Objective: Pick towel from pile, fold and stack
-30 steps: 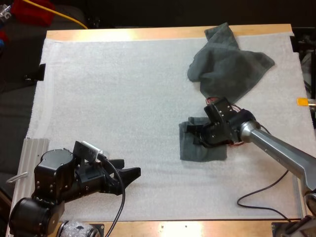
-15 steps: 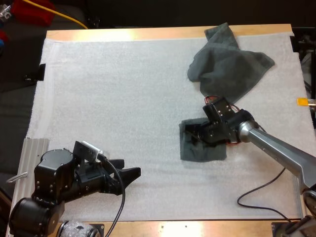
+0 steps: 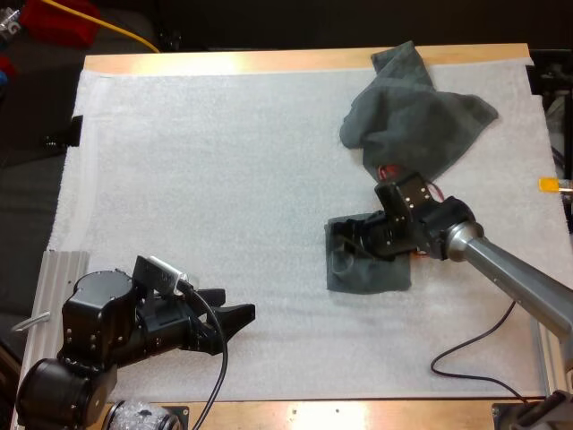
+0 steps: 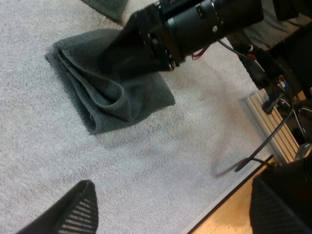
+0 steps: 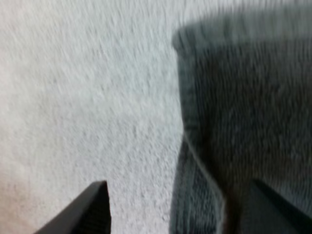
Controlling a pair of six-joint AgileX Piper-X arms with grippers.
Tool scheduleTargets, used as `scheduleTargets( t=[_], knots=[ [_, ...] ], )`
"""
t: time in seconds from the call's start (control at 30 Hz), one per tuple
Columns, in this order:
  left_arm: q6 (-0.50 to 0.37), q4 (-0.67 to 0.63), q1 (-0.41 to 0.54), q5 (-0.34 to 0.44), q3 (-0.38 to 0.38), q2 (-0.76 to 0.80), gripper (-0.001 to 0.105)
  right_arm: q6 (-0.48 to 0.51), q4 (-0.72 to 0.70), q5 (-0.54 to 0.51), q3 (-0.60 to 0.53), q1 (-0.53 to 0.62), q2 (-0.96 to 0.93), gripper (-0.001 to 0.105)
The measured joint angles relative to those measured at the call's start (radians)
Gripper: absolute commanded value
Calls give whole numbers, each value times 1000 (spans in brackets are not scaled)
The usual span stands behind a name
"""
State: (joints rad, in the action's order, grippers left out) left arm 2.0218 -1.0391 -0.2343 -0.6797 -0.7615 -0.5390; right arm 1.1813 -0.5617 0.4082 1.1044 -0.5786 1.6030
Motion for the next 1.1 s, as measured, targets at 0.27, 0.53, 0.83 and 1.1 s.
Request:
scheduleTargets(
  t=[0.27,0.53,0.83,1.1],
  knots=[
    [0,0,0,0,0,0,63,0,0,-9,0,-88,11,57],
    [0,0,0,0,0,0,63,0,7,-20,0,-111,53,57],
    [0,0,0,0,0,0,63,6,2,-27,0,-111,46,56],
    [0,0,0,0,0,0,63,65,-71,-157,0,-111,-73,56]
  ],
)
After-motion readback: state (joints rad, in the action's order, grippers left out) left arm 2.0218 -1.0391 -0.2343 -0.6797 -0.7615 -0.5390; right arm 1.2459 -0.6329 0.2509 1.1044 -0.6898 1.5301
